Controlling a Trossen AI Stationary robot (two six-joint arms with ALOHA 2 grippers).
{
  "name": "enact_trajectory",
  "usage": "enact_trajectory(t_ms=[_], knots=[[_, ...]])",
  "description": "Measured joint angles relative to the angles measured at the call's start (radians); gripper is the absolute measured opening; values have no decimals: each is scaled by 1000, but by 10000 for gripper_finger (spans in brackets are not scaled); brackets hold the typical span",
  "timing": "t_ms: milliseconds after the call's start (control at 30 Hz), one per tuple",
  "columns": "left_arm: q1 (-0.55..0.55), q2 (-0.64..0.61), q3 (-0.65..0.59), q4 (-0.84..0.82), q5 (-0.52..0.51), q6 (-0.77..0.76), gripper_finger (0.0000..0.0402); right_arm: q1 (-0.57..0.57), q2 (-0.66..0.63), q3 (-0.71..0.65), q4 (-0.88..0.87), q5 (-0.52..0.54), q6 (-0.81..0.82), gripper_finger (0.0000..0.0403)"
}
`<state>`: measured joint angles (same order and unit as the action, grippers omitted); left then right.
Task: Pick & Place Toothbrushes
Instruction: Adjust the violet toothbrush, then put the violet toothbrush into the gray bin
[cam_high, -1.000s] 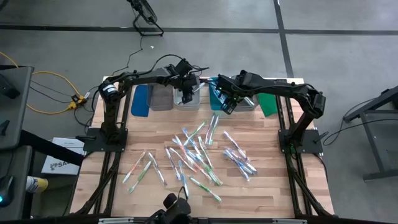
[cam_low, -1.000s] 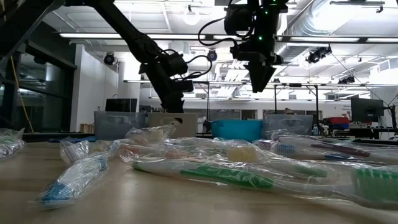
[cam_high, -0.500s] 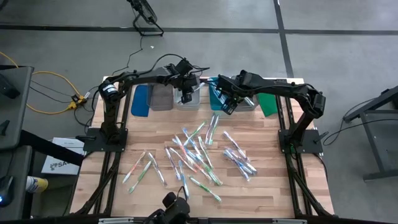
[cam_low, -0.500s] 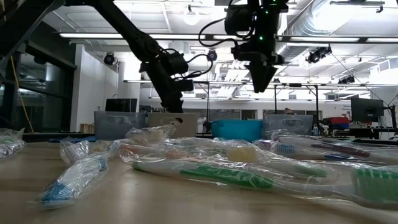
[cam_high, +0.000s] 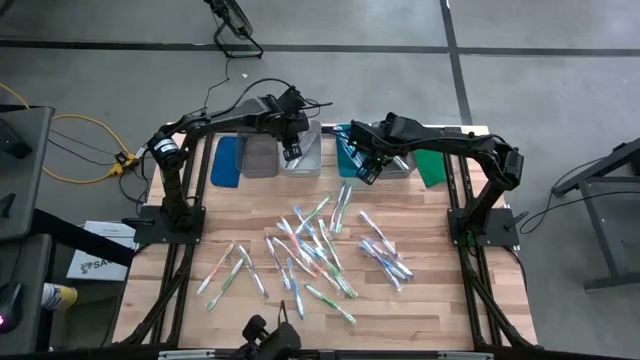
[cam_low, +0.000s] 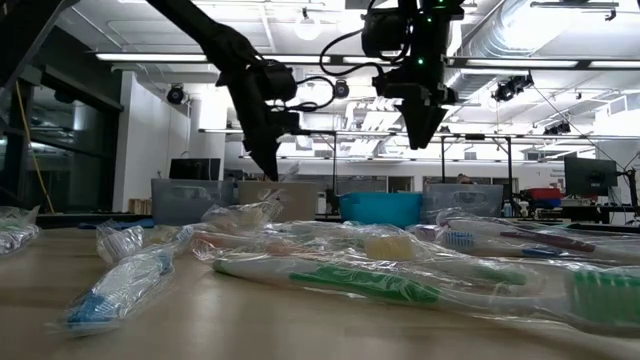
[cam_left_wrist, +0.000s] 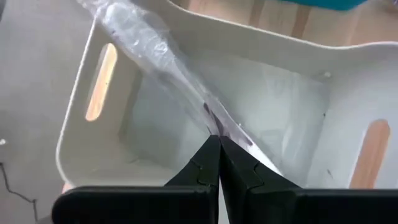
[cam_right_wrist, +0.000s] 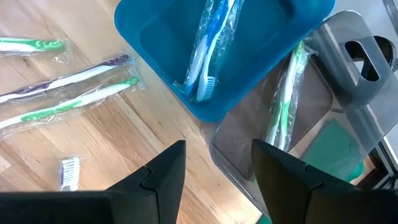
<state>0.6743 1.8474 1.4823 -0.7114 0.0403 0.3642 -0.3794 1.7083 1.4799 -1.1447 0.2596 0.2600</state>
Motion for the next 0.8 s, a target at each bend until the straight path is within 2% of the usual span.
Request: enact_trajectory(t_ms=[233, 367, 500, 800], knots=[[0, 29, -5, 17, -15, -11, 1, 0, 0, 0, 3, 0, -2, 176], [0, 30, -5, 13, -17, -10, 16, 0, 0, 0, -12, 0, -2, 176], [0, 25, 2, -1, -17, 4, 52, 2, -14, -2, -35, 1, -2, 176], [0, 18, 14, -39, -6, 61, 167, 15, -99, -10, -40, 4, 28, 176]])
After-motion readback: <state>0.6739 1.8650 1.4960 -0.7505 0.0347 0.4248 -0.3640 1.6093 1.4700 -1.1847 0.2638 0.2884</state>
